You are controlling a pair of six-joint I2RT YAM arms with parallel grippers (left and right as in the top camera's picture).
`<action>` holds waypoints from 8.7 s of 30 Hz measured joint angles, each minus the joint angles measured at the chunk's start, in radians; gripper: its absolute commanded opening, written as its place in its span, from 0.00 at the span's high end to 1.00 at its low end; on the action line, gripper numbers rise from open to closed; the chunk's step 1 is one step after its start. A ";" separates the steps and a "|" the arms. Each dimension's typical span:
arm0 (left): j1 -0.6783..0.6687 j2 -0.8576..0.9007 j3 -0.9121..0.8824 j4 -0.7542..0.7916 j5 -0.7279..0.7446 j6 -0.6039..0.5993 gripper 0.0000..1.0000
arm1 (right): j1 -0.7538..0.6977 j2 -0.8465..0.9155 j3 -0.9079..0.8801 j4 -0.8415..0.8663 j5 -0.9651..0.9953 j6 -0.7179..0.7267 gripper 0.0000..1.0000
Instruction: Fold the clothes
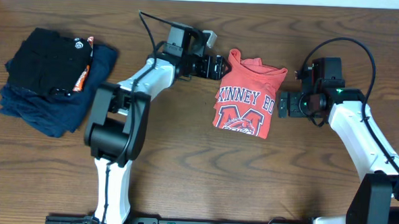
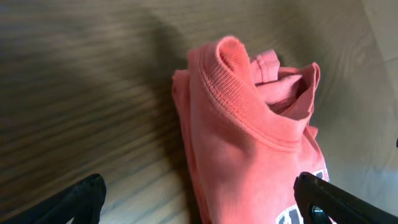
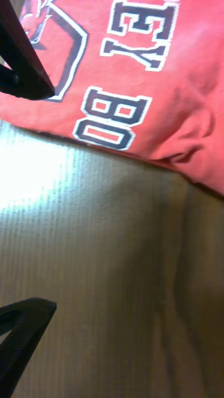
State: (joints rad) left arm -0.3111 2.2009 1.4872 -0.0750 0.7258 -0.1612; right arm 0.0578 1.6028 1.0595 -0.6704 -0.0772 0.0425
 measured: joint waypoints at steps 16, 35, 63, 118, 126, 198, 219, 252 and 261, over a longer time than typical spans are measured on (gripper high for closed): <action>-0.107 0.158 0.026 0.205 0.164 -0.180 0.77 | 0.000 0.000 0.000 -0.027 0.000 0.002 0.01; 0.154 -0.167 0.024 0.020 -0.032 -0.209 0.94 | 0.000 0.000 0.000 -0.027 0.004 0.002 0.01; 0.830 -0.465 0.024 -0.229 -0.449 -0.111 0.02 | 0.000 0.000 0.000 -0.025 0.023 0.002 0.01; 0.197 -0.831 0.013 -0.903 -0.607 0.219 0.02 | -0.102 -0.474 0.019 0.101 0.023 0.017 0.01; 0.197 -1.186 -0.158 -0.855 -0.622 0.219 0.02 | -0.102 -0.793 -0.159 0.101 0.056 0.016 0.01; 0.197 -1.568 -0.315 -0.815 -0.633 0.219 0.02 | -0.102 -1.588 -1.053 0.601 0.073 -0.099 0.01; 0.197 -1.568 -0.315 -0.816 -0.633 0.219 0.02 | -0.102 -1.588 -1.053 0.601 0.073 -0.099 0.01; 0.302 -2.173 -1.230 -0.353 -0.617 0.213 0.02 | -0.102 -1.588 -1.053 0.600 0.072 -0.099 0.01; 0.302 -2.190 -1.403 -0.095 -0.630 0.213 0.02 | -0.102 -1.588 -1.053 0.600 0.072 -0.099 0.01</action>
State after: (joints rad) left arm -0.0090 0.0113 0.0837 -0.1699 0.0956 0.0521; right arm -0.0444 0.0151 0.0063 -0.0700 -0.0051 -0.0563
